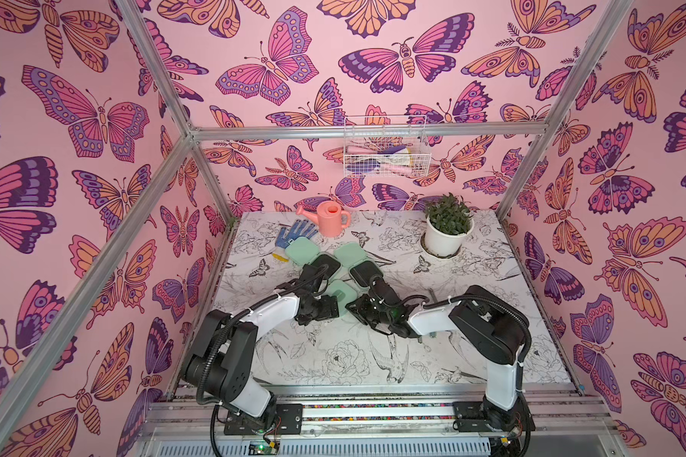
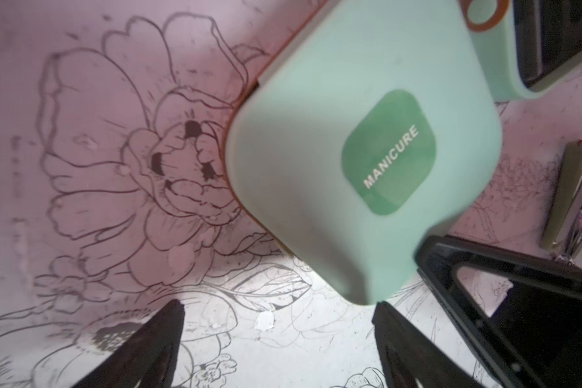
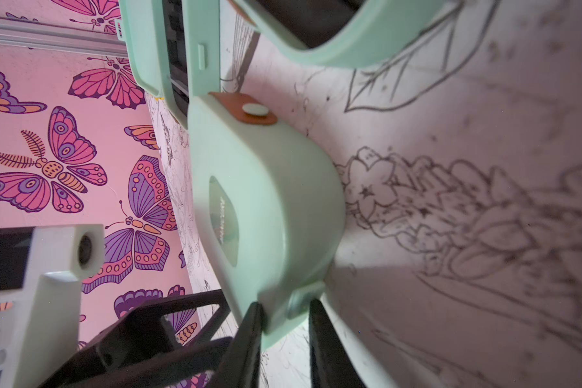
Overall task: Organize nail clipper sets
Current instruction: Close the storage box at the center of the board.
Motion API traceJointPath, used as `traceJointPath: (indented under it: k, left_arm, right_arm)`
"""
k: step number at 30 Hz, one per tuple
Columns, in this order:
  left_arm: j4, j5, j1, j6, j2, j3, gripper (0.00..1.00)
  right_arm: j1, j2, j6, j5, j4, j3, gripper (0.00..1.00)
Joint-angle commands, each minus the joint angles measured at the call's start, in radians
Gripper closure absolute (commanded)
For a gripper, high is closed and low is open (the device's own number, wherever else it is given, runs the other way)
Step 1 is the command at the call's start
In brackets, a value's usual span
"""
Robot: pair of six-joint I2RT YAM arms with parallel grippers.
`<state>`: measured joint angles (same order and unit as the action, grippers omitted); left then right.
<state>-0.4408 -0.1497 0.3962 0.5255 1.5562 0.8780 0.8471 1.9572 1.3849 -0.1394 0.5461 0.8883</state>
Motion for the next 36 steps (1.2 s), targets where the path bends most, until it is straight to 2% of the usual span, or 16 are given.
traceJointPath:
  k: [1, 5, 12, 20, 26, 36]
  left_arm:
    - [-0.101, 0.070, -0.026, -0.037, 0.006, 0.076, 0.10]
    - [-0.096, 0.022, -0.064, -0.070, 0.074, 0.173, 0.14]
    - [-0.074, -0.068, -0.066, -0.135, 0.209, 0.284, 0.22]
    - [-0.010, -0.051, -0.065, -0.165, 0.275, 0.284, 0.23]
    - [0.071, -0.091, -0.066, -0.198, 0.319, 0.289, 0.23]
    - [0.111, -0.143, -0.065, -0.197, 0.330, 0.227, 0.31]
  right_arm:
    - [0.003, 0.075, 0.009, 0.040, -0.186, -0.025, 0.74]
    - [0.001, 0.077, 0.009, 0.032, -0.187, -0.022, 0.75]
    - [-0.001, 0.080, 0.009, 0.024, -0.186, -0.022, 0.75]
    - [-0.002, 0.081, 0.010, 0.015, -0.176, -0.026, 0.75]
    - [-0.002, 0.084, 0.011, 0.014, -0.175, -0.026, 0.75]
    - [-0.006, 0.093, 0.004, 0.011, -0.176, -0.019, 0.75]
